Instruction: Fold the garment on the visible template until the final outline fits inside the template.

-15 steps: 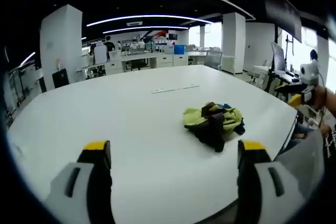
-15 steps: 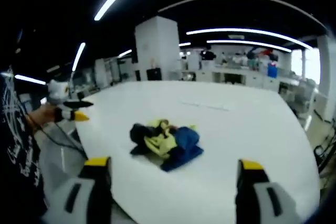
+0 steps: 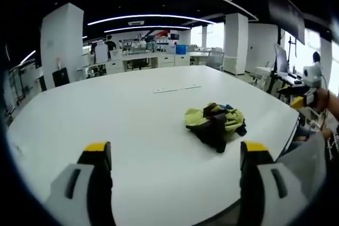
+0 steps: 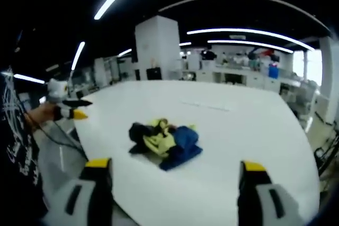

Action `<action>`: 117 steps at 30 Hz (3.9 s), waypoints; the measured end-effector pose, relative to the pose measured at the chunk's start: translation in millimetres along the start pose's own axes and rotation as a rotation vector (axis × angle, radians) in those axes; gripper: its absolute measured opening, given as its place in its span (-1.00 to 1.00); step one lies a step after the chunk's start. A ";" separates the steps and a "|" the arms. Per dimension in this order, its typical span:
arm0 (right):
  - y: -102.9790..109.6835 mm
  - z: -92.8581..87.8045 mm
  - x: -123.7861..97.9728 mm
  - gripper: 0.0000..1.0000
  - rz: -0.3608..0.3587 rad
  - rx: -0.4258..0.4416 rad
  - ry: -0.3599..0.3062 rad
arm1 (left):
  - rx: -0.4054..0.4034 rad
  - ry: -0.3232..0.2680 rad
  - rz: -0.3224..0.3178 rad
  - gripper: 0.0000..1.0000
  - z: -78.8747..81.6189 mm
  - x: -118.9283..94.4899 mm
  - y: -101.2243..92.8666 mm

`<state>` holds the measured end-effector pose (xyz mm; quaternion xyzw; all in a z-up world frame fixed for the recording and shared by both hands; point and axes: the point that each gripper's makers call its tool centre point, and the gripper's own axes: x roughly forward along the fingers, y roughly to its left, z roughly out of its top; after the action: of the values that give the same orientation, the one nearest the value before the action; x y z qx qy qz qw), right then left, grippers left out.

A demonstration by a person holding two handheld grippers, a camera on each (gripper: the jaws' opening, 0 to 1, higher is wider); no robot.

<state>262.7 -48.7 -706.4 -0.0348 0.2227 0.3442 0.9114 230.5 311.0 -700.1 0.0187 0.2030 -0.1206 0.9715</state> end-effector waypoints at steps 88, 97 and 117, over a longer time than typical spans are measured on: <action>9.4 17.7 155.4 -0.48 0.221 -0.062 0.061 | -0.073 -0.004 -0.407 -0.10 4.4 115.1 -98.9; 10.3 12.9 176.3 -0.74 0.233 -0.024 0.078 | -0.077 0.029 -0.442 -0.34 -5.1 128.2 -113.1; 15.8 -10.1 191.7 -0.93 0.207 -0.053 0.180 | -0.062 0.104 -0.451 -0.76 -32.7 145.2 -124.7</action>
<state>375.9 78.5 -796.4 -0.0667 0.2968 0.4378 0.8460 316.5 159.9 -786.5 -0.0509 0.2556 -0.3272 0.9083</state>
